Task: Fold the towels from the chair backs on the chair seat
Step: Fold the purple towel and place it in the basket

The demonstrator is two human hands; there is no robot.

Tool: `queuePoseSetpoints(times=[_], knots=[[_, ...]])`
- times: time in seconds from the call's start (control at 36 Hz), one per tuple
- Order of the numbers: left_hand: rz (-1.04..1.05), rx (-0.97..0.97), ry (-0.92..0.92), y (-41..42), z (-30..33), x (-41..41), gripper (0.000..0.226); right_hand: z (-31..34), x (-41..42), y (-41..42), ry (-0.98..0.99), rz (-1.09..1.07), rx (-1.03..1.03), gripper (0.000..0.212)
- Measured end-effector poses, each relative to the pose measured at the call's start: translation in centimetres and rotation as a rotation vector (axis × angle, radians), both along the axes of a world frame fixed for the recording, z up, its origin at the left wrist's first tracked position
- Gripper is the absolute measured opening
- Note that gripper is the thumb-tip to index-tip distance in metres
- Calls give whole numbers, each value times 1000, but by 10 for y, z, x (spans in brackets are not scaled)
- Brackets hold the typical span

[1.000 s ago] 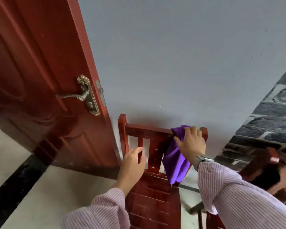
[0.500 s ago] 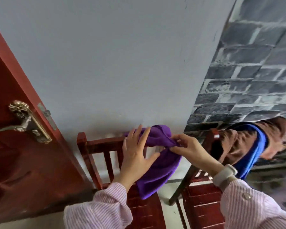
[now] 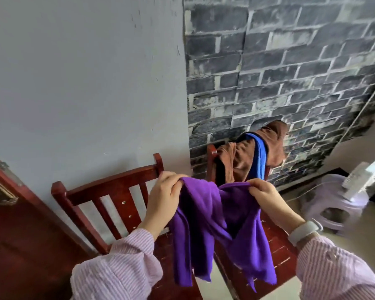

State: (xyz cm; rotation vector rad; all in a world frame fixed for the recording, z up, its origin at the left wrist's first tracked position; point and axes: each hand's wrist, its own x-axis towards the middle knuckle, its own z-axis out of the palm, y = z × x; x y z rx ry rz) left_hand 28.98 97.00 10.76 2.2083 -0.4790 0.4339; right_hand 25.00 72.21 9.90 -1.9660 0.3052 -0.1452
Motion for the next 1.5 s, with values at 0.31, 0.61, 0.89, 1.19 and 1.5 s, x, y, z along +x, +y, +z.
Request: queuePoseSetpoints(times=[0.31, 0.61, 0.89, 1.19, 1.5], knots=[[185, 55, 124, -3, 18, 16, 25, 12, -29, -34, 182, -37, -397, 27], [64, -733, 754, -6, 10, 15, 27, 0, -12, -10, 61, -139, 478, 35], [49, 3, 542, 12, -2, 1, 14, -26, -28, 17, 466, 31, 857, 11], [-70, 441, 706, 34, -38, -25, 62, -56, -46, 48, 507, 99, -10, 25], [150, 749, 256, 52, -47, -39, 34, -77, -54, 46, 305, -217, 407, 22]])
